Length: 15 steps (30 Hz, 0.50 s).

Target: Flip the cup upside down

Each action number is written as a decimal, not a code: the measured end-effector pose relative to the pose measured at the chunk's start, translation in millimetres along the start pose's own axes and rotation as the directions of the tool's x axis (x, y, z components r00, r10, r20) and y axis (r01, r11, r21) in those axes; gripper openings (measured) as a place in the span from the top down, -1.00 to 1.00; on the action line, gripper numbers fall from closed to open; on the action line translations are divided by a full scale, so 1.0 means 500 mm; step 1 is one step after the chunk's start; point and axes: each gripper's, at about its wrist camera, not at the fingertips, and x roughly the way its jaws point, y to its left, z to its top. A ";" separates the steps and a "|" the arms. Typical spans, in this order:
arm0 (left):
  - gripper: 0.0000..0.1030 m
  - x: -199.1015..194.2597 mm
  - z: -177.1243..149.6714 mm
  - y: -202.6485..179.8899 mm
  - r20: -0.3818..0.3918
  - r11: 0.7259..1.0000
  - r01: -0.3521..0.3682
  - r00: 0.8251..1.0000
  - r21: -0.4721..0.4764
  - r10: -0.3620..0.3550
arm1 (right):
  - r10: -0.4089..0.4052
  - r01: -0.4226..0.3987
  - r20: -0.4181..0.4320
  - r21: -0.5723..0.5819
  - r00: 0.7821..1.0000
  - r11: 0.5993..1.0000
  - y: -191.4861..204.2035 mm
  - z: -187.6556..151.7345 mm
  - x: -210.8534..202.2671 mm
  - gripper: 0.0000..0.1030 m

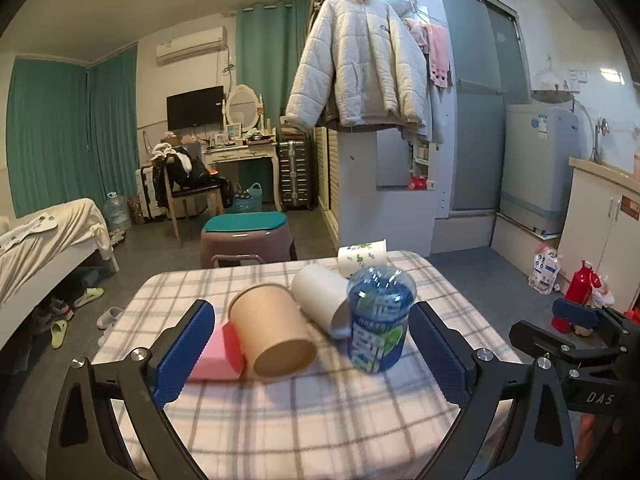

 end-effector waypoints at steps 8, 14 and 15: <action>-1.00 -0.034 -0.058 0.033 -0.001 0.997 -0.051 0.999 -0.052 0.051 | 0.011 -0.011 0.001 -0.067 1.000 0.998 0.046 -0.022 -0.007 -1.00; -1.00 -0.048 -0.064 0.063 0.011 0.993 -0.063 0.998 -0.099 0.064 | 0.008 -0.006 0.020 -0.088 1.000 0.996 0.068 -0.024 -0.009 -1.00; -1.00 -0.049 -0.065 0.065 0.012 0.993 -0.063 0.998 -0.102 0.064 | 0.007 -0.005 0.021 -0.090 1.000 0.996 0.070 -0.023 -0.009 -1.00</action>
